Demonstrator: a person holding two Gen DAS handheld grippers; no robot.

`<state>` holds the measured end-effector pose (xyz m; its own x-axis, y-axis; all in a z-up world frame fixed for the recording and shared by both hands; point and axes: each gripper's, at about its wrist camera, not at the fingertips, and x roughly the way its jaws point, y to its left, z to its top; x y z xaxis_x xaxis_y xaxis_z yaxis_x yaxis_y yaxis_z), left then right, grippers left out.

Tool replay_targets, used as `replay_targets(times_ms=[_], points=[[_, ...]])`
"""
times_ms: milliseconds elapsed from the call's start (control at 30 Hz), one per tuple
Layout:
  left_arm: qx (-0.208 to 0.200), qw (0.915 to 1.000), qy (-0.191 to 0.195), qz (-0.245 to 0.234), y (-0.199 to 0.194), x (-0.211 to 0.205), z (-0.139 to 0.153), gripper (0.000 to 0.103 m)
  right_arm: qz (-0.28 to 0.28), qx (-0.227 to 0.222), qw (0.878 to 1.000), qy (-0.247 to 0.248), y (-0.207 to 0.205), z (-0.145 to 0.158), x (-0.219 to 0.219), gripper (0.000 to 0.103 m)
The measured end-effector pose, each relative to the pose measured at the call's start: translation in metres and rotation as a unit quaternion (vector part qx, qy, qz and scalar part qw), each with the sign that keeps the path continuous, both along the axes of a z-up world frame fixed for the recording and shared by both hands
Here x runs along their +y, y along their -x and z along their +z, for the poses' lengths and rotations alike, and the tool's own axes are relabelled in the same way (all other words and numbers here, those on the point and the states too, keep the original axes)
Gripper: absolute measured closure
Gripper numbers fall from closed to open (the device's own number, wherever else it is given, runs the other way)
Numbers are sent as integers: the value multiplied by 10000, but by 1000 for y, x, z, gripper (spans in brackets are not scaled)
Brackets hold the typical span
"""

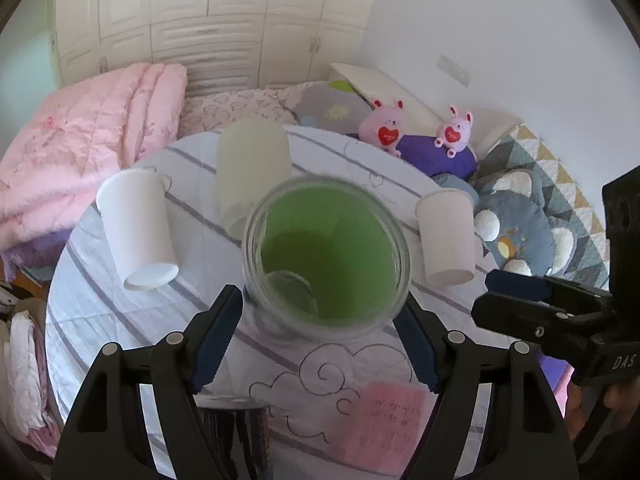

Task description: Flip cup upright

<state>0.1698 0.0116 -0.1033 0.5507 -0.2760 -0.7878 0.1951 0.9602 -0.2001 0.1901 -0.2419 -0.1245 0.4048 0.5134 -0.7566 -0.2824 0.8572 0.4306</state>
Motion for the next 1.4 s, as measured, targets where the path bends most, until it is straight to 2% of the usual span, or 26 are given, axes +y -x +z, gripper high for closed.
replay_targets(times_ms=[100, 500, 733, 833, 933, 1067, 1167, 1267, 1400], points=[[11, 9998, -183, 37, 0, 1, -4, 26, 46, -11, 10000, 17, -2, 0, 7, 24], [-113, 9998, -144, -1, 2, 4, 0, 24, 138, 2, 9999, 92, 1, 3, 22, 24], [-219, 9990, -349, 173, 15, 9, 11, 9, 164, -102, 9997, 118, 3, 9, 28, 24], [-463, 9977, -341, 355, 30, 13, 24, 5, 197, -219, 9995, 79, 10, 18, 29, 24], [-792, 9936, -455, 670, 52, 17, 40, 0, 205, -481, 9986, 112, 22, 30, 29, 24], [-1031, 9884, -633, 916, 78, 16, 52, 0, 200, -952, 9949, 252, 41, 48, 30, 21], [-1124, 9861, -780, 945, 95, 11, 56, 0, 273, -1133, 9928, 271, 55, 58, 32, 21], [-1356, 9788, -1086, 1084, 114, 5, 61, 0, 291, -1385, 9896, 271, 71, 68, 32, 20], [-1600, 9744, -1131, 1102, 133, -1, 67, 0, 141, -1970, 9792, 465, 96, 84, 30, 20]])
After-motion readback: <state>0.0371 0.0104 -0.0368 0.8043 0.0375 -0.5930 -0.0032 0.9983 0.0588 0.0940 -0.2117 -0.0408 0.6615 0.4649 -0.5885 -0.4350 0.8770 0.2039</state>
